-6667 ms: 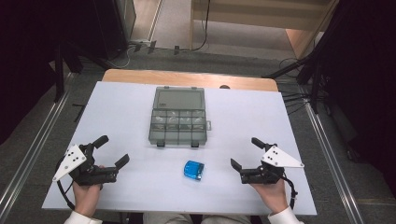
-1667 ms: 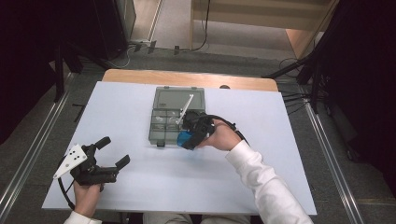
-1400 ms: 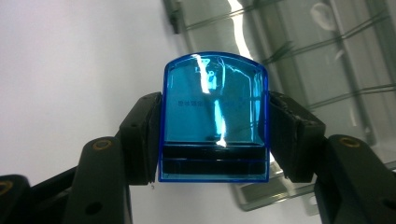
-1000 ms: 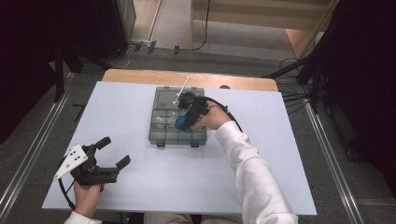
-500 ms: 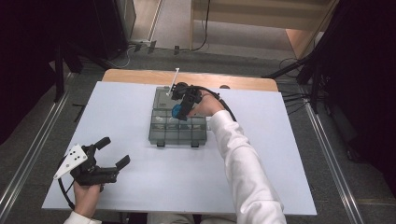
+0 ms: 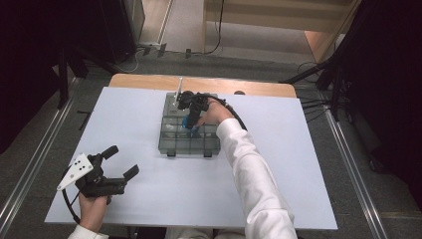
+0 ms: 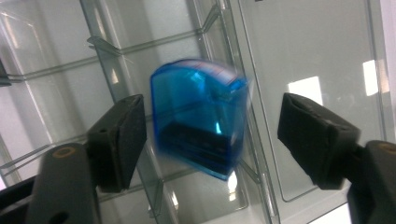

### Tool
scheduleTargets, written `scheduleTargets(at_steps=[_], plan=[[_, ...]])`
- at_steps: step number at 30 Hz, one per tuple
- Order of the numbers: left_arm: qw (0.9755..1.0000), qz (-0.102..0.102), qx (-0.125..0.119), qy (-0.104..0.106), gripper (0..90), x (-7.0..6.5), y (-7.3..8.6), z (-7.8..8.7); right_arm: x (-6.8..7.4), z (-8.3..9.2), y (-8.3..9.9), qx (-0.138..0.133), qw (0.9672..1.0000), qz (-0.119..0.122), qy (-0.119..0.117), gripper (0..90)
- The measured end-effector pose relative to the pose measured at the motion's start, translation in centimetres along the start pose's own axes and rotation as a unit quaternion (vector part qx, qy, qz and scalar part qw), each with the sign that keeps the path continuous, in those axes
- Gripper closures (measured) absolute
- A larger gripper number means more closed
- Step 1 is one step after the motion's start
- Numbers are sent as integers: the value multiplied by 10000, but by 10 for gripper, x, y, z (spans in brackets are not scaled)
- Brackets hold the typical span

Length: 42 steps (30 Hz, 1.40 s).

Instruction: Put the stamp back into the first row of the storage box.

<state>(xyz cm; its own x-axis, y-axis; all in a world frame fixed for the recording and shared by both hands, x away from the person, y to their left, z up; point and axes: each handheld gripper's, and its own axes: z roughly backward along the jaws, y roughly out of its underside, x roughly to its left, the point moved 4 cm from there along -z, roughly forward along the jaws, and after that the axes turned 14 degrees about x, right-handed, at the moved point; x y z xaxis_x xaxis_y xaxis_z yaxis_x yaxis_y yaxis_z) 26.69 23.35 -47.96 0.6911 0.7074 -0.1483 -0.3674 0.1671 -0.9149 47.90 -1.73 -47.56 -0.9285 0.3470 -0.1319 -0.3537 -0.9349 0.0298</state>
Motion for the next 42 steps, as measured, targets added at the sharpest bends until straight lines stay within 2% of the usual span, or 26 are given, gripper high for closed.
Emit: scheduleTargets(at_steps=[1,2,9,11,12,13,17,21,24,27,33,35,38,42], plan=[[10000,-2,7,2,0,0,0,0,0,1,1,-12,10000,56,8,203],[10000,-3,12,8,0,0,0,0,1,1,1,-40,10000,-35,56,172],[10000,-7,20,16,0,-1,0,-1,1,11,15,-352,9992,-156,140,126],[10000,-4,20,14,0,-1,0,-1,1,13,21,-374,9988,-281,142,85],[10000,-7,22,15,0,-1,0,-1,0,15,29,-559,9975,-395,150,59],[10000,-6,18,12,0,-1,0,-1,0,15,29,-559,9975,-395,150,59],[10000,9,26,-6,0,-1,0,-2,0,19,46,-772,9947,-667,104,0],[10000,-8,44,-20,0,-1,0,-2,-3,24,66,-1012,9888,-1096,41,0],[10000,10,39,-22,0,0,0,-3,-2,26,81,-1113,9848,-1330,44,0],[10000,-10,70,-21,0,0,0,-5,-1,26,97,-1259,9810,-1476,49,0],[10000,-17,87,9,0,0,0,-5,1,21,122,-1275,9754,-1799,-16,0],[9999,-24,104,30,0,-1,0,-5,3,19,129,-1391,9712,-1937,-22,0],[9999,-47,112,53,0,-2,0,-6,8,17,140,-1490,9664,-2095,-37,0],[9999,-77,138,69,0,-3,0,-6,18,17,155,-1566,9627,-2207,-11,0]])
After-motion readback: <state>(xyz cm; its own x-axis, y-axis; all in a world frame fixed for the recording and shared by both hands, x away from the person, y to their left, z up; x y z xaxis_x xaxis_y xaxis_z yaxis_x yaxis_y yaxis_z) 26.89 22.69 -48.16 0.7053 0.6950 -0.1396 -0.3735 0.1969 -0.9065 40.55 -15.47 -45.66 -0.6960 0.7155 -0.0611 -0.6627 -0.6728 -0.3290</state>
